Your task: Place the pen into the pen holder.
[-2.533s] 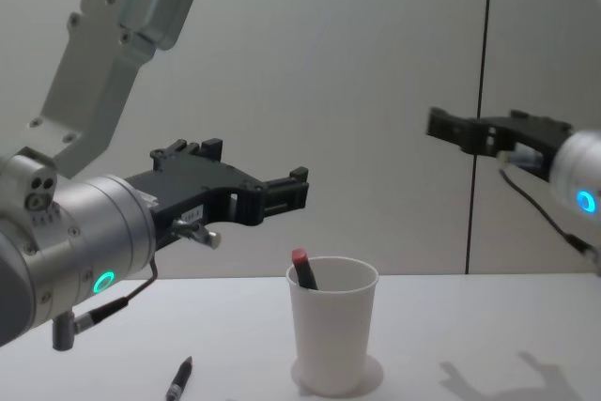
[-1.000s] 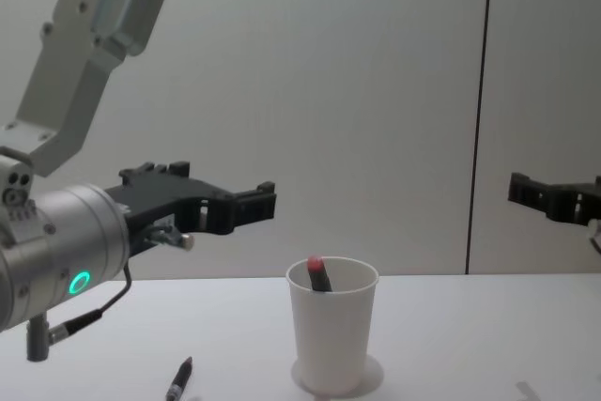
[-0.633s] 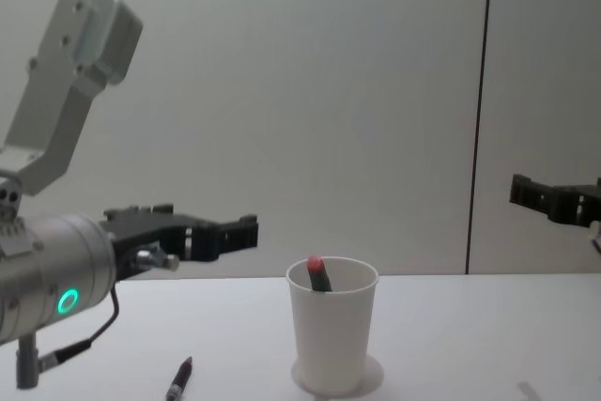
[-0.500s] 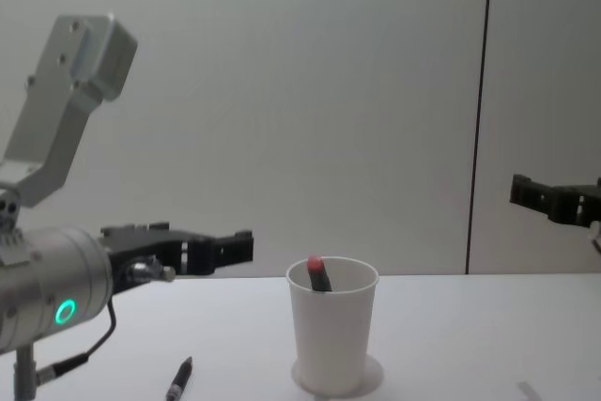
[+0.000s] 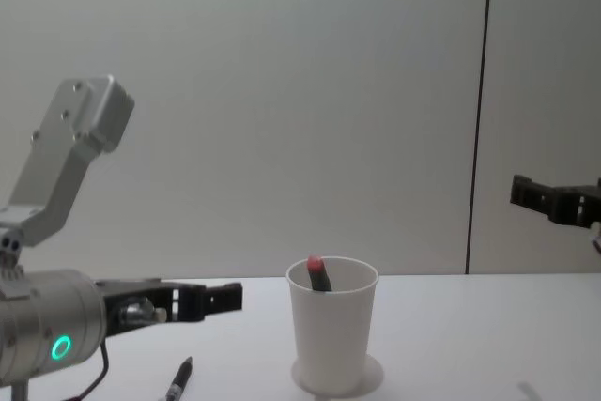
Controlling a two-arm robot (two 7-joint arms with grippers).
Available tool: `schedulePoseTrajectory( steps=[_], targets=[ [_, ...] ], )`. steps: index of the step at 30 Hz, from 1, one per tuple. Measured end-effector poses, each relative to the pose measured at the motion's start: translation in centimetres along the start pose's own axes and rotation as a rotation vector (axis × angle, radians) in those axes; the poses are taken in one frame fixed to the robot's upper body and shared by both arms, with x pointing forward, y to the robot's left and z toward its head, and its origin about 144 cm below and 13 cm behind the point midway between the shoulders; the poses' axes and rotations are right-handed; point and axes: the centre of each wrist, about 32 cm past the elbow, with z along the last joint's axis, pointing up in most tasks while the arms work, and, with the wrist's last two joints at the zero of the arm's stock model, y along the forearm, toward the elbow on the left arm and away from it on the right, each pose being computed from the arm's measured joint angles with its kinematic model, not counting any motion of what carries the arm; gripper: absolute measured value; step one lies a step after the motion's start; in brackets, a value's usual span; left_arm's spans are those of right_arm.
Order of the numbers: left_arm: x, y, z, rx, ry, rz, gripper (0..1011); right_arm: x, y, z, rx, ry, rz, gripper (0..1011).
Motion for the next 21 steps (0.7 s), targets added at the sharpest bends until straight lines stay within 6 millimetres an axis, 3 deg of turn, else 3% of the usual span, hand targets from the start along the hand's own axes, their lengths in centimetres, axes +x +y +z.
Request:
schedulePoseTrajectory(
  steps=[21],
  targets=[
    [0.5, -0.8, -1.5, 0.159, 0.006, 0.046, 1002, 0.0, 0.0, 0.0, 0.0, 0.0, 0.0, 1002]
  ],
)
